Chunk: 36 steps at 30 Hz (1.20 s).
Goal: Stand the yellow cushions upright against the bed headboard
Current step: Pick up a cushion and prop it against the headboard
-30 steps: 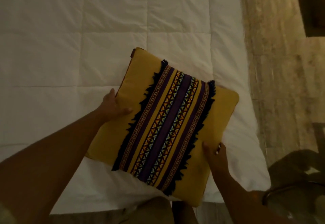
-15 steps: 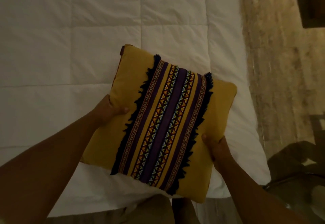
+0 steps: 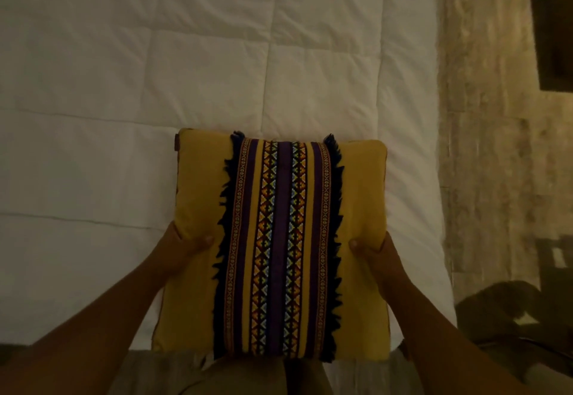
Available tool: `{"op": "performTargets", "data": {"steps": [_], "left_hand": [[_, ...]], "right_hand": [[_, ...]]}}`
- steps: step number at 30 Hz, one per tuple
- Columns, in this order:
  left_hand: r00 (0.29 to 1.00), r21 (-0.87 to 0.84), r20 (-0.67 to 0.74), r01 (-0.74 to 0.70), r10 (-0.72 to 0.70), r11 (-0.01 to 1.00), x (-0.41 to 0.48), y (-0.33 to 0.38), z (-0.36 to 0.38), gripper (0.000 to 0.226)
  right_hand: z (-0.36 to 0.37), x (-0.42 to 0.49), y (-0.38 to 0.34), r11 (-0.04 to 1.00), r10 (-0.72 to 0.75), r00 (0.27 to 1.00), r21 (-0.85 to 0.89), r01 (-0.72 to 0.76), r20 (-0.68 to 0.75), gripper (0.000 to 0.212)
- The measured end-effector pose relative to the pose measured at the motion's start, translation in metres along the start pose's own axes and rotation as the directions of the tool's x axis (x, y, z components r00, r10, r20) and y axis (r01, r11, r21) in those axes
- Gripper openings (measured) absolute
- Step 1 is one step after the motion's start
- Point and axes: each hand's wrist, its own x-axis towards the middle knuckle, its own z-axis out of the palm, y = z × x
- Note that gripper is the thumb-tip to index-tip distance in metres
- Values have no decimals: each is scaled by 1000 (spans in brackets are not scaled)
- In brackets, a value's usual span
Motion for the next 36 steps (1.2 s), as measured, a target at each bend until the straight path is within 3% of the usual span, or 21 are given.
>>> {"op": "performTargets", "data": {"steps": [7, 12, 15, 20, 24, 31, 36], "left_hand": [[1000, 42, 17, 10, -11, 999, 26, -6, -5, 84], [999, 107, 2, 36, -37, 994, 26, -4, -7, 108], [997, 145, 32, 59, -64, 988, 26, 0, -12, 115], [998, 92, 68, 12, -18, 996, 26, 7, -14, 81], [998, 65, 68, -13, 9, 998, 23, 10, -11, 99], [998, -39, -29, -60, 59, 997, -25, 25, -7, 75], [977, -57, -123, -184, 176, 981, -94, 47, -12, 87]], "right_hand": [[-4, 28, 10, 999, 40, 998, -30, -39, 39, 95], [-16, 29, 0, 994, 37, 988, -104, -22, 150, 79], [-23, 30, -9, 990, 20, 979, -144, 9, 201, 85], [-21, 41, -5, 990, 43, 972, -140, -10, 232, 89], [-16, 36, -8, 995, 20, 966, -97, 5, 256, 77], [-27, 4, -40, 993, -72, 960, -72, 95, 271, 81], [-34, -34, -92, 969, -180, 919, -97, 227, 350, 77]]}}
